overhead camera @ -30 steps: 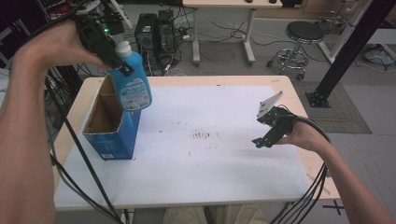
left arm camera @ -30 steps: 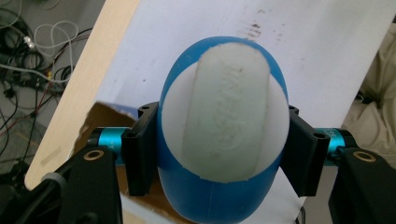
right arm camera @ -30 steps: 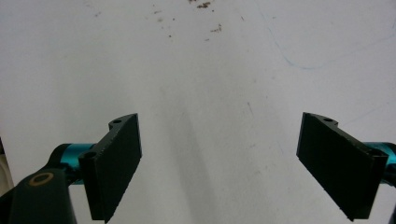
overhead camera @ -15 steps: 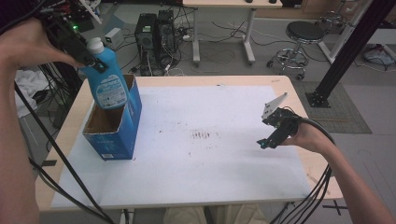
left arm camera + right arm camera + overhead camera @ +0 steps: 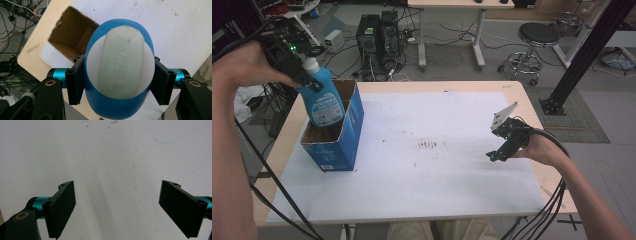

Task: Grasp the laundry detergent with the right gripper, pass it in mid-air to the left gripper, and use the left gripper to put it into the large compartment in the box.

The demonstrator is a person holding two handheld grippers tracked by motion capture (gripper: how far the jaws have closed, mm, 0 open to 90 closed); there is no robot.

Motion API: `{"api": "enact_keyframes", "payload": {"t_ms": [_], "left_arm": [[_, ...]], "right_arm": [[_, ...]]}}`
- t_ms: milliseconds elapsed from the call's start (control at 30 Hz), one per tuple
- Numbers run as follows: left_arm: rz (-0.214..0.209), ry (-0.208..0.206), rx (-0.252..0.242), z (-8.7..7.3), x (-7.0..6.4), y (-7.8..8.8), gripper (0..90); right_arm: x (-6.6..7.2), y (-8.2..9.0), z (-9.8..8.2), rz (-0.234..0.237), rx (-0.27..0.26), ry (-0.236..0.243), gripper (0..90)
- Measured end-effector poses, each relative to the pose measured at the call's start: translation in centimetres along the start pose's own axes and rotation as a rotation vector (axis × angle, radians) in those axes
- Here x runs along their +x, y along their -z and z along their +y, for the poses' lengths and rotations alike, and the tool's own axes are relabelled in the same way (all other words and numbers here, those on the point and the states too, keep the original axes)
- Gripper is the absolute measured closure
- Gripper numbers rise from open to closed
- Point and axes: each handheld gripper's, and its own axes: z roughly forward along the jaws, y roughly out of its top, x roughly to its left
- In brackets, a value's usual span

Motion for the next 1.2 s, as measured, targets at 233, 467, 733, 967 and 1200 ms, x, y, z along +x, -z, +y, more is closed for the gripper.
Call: {"api": "enact_keyframes", "payload": {"t_ms": [233,467,733,967,1200], "left_arm": [[-0.019,-0.006,0.027,-0.8,-0.1,-3.1,37.7],[-0.031,-0.014,0.058,-1.7,-0.4,-6.3,37.7],[-0.045,-0.068,0.087,-2.7,-0.7,-9.3,37.7],[-0.051,-0.098,0.107,-3.3,-1.1,-11.1,37.7],[-0.058,-0.107,0.137,-3.4,-1.3,-12.5,37.7]], "right_arm": [[0.2,-0.4,0.0,0.003,0.007,0.003,13.3],[0.6,-1.0,0.1,0.006,0.021,0.009,13.3],[0.7,-1.4,0.1,0.011,0.027,0.013,13.3],[0.9,-1.7,0.1,0.013,0.029,0.014,13.3],[1.0,-1.9,-0.1,0.016,0.028,0.014,13.3]]}}
